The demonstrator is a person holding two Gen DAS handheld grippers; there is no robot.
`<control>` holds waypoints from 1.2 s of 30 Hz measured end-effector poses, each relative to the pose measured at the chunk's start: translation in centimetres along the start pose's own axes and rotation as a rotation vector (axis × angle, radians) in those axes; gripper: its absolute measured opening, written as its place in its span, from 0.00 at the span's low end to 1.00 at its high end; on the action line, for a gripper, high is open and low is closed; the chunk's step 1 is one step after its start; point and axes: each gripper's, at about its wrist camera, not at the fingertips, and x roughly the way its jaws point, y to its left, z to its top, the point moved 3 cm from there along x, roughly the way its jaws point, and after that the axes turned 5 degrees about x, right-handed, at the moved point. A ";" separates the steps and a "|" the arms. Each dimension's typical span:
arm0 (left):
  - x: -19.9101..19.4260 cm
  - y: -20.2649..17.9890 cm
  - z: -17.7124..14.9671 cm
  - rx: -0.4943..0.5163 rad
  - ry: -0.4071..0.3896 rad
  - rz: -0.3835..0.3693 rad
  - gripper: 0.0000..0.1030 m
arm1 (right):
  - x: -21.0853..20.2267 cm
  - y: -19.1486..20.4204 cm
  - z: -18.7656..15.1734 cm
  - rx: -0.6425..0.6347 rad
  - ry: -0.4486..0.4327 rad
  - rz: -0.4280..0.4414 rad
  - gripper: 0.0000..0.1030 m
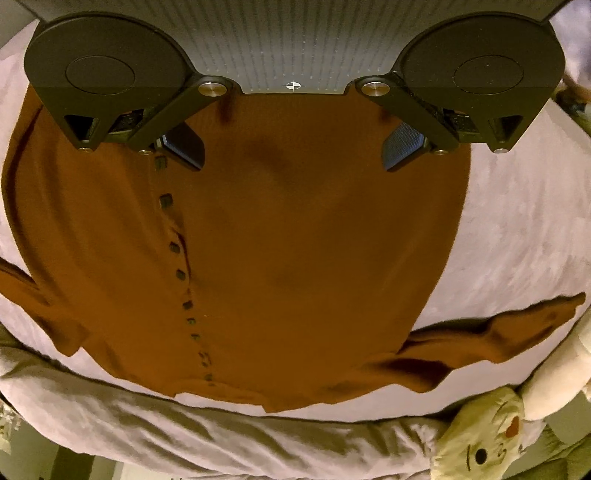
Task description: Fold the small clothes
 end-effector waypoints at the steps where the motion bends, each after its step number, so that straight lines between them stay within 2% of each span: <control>1: 0.1 -0.1 0.1 0.003 -0.001 0.002 1.00 | 0.6 -0.3 0.3 0.025 -0.005 -0.002 0.32; 6: 0.5 -0.2 0.8 -0.001 -0.004 -0.011 1.00 | 2.9 0.4 1.0 0.060 -0.035 0.000 0.28; 8: 0.5 0.1 0.8 -0.016 -0.008 -0.023 1.00 | 3.8 1.0 1.6 0.030 -0.034 -0.020 0.16; 10: 0.5 0.6 0.8 -0.027 -0.011 -0.031 1.00 | 4.5 2.0 1.7 -0.034 -0.032 -0.042 0.05; 12: 0.5 1.1 1.0 -0.035 -0.015 -0.033 1.00 | 3.8 3.7 1.2 -0.134 -0.061 -0.075 0.05; 14: 0.6 1.7 1.3 -0.050 -0.025 -0.039 1.00 | 2.9 7.0 -0.2 -0.280 -0.103 -0.044 0.05; 16: 0.6 2.3 1.8 -0.074 -0.044 -0.049 1.00 | 1.5 11.3 -3.2 -0.425 -0.113 0.041 0.05; 19: 0.3 3.0 2.9 -0.108 -0.072 -0.079 1.00 | -0.7 17.6 -10.1 -0.614 -0.061 0.232 0.05; 22: -0.2 3.1 4.3 -0.121 -0.118 -0.121 1.00 | -1.9 21.7 -19.5 -0.798 0.082 0.407 0.05; 24: -0.4 2.7 5.4 -0.111 -0.144 -0.162 1.00 | -2.0 22.5 -26.1 -0.894 0.204 0.477 0.06; 25: -0.4 2.3 5.8 -0.100 -0.147 -0.181 1.00 | -1.9 22.4 -28.7 -0.935 0.257 0.486 0.09; 26: -0.4 1.9 6.3 -0.085 -0.153 -0.202 1.00 | -1.9 21.9 -31.0 -0.968 0.297 0.476 0.19; 28: -0.2 0.6 7.4 -0.048 -0.163 -0.253 1.00 | -1.7 20.1 -33.5 -0.982 0.322 0.419 0.27; 32: 2.0 -2.7 10.5 -0.021 -0.151 -0.402 1.00 | -1.5 15.6 -33.6 -0.895 0.380 0.279 0.28; 36: 6.0 -6.4 12.9 -0.123 -0.052 -0.570 1.00 | -1.7 11.5 -31.7 -0.825 0.418 0.203 0.29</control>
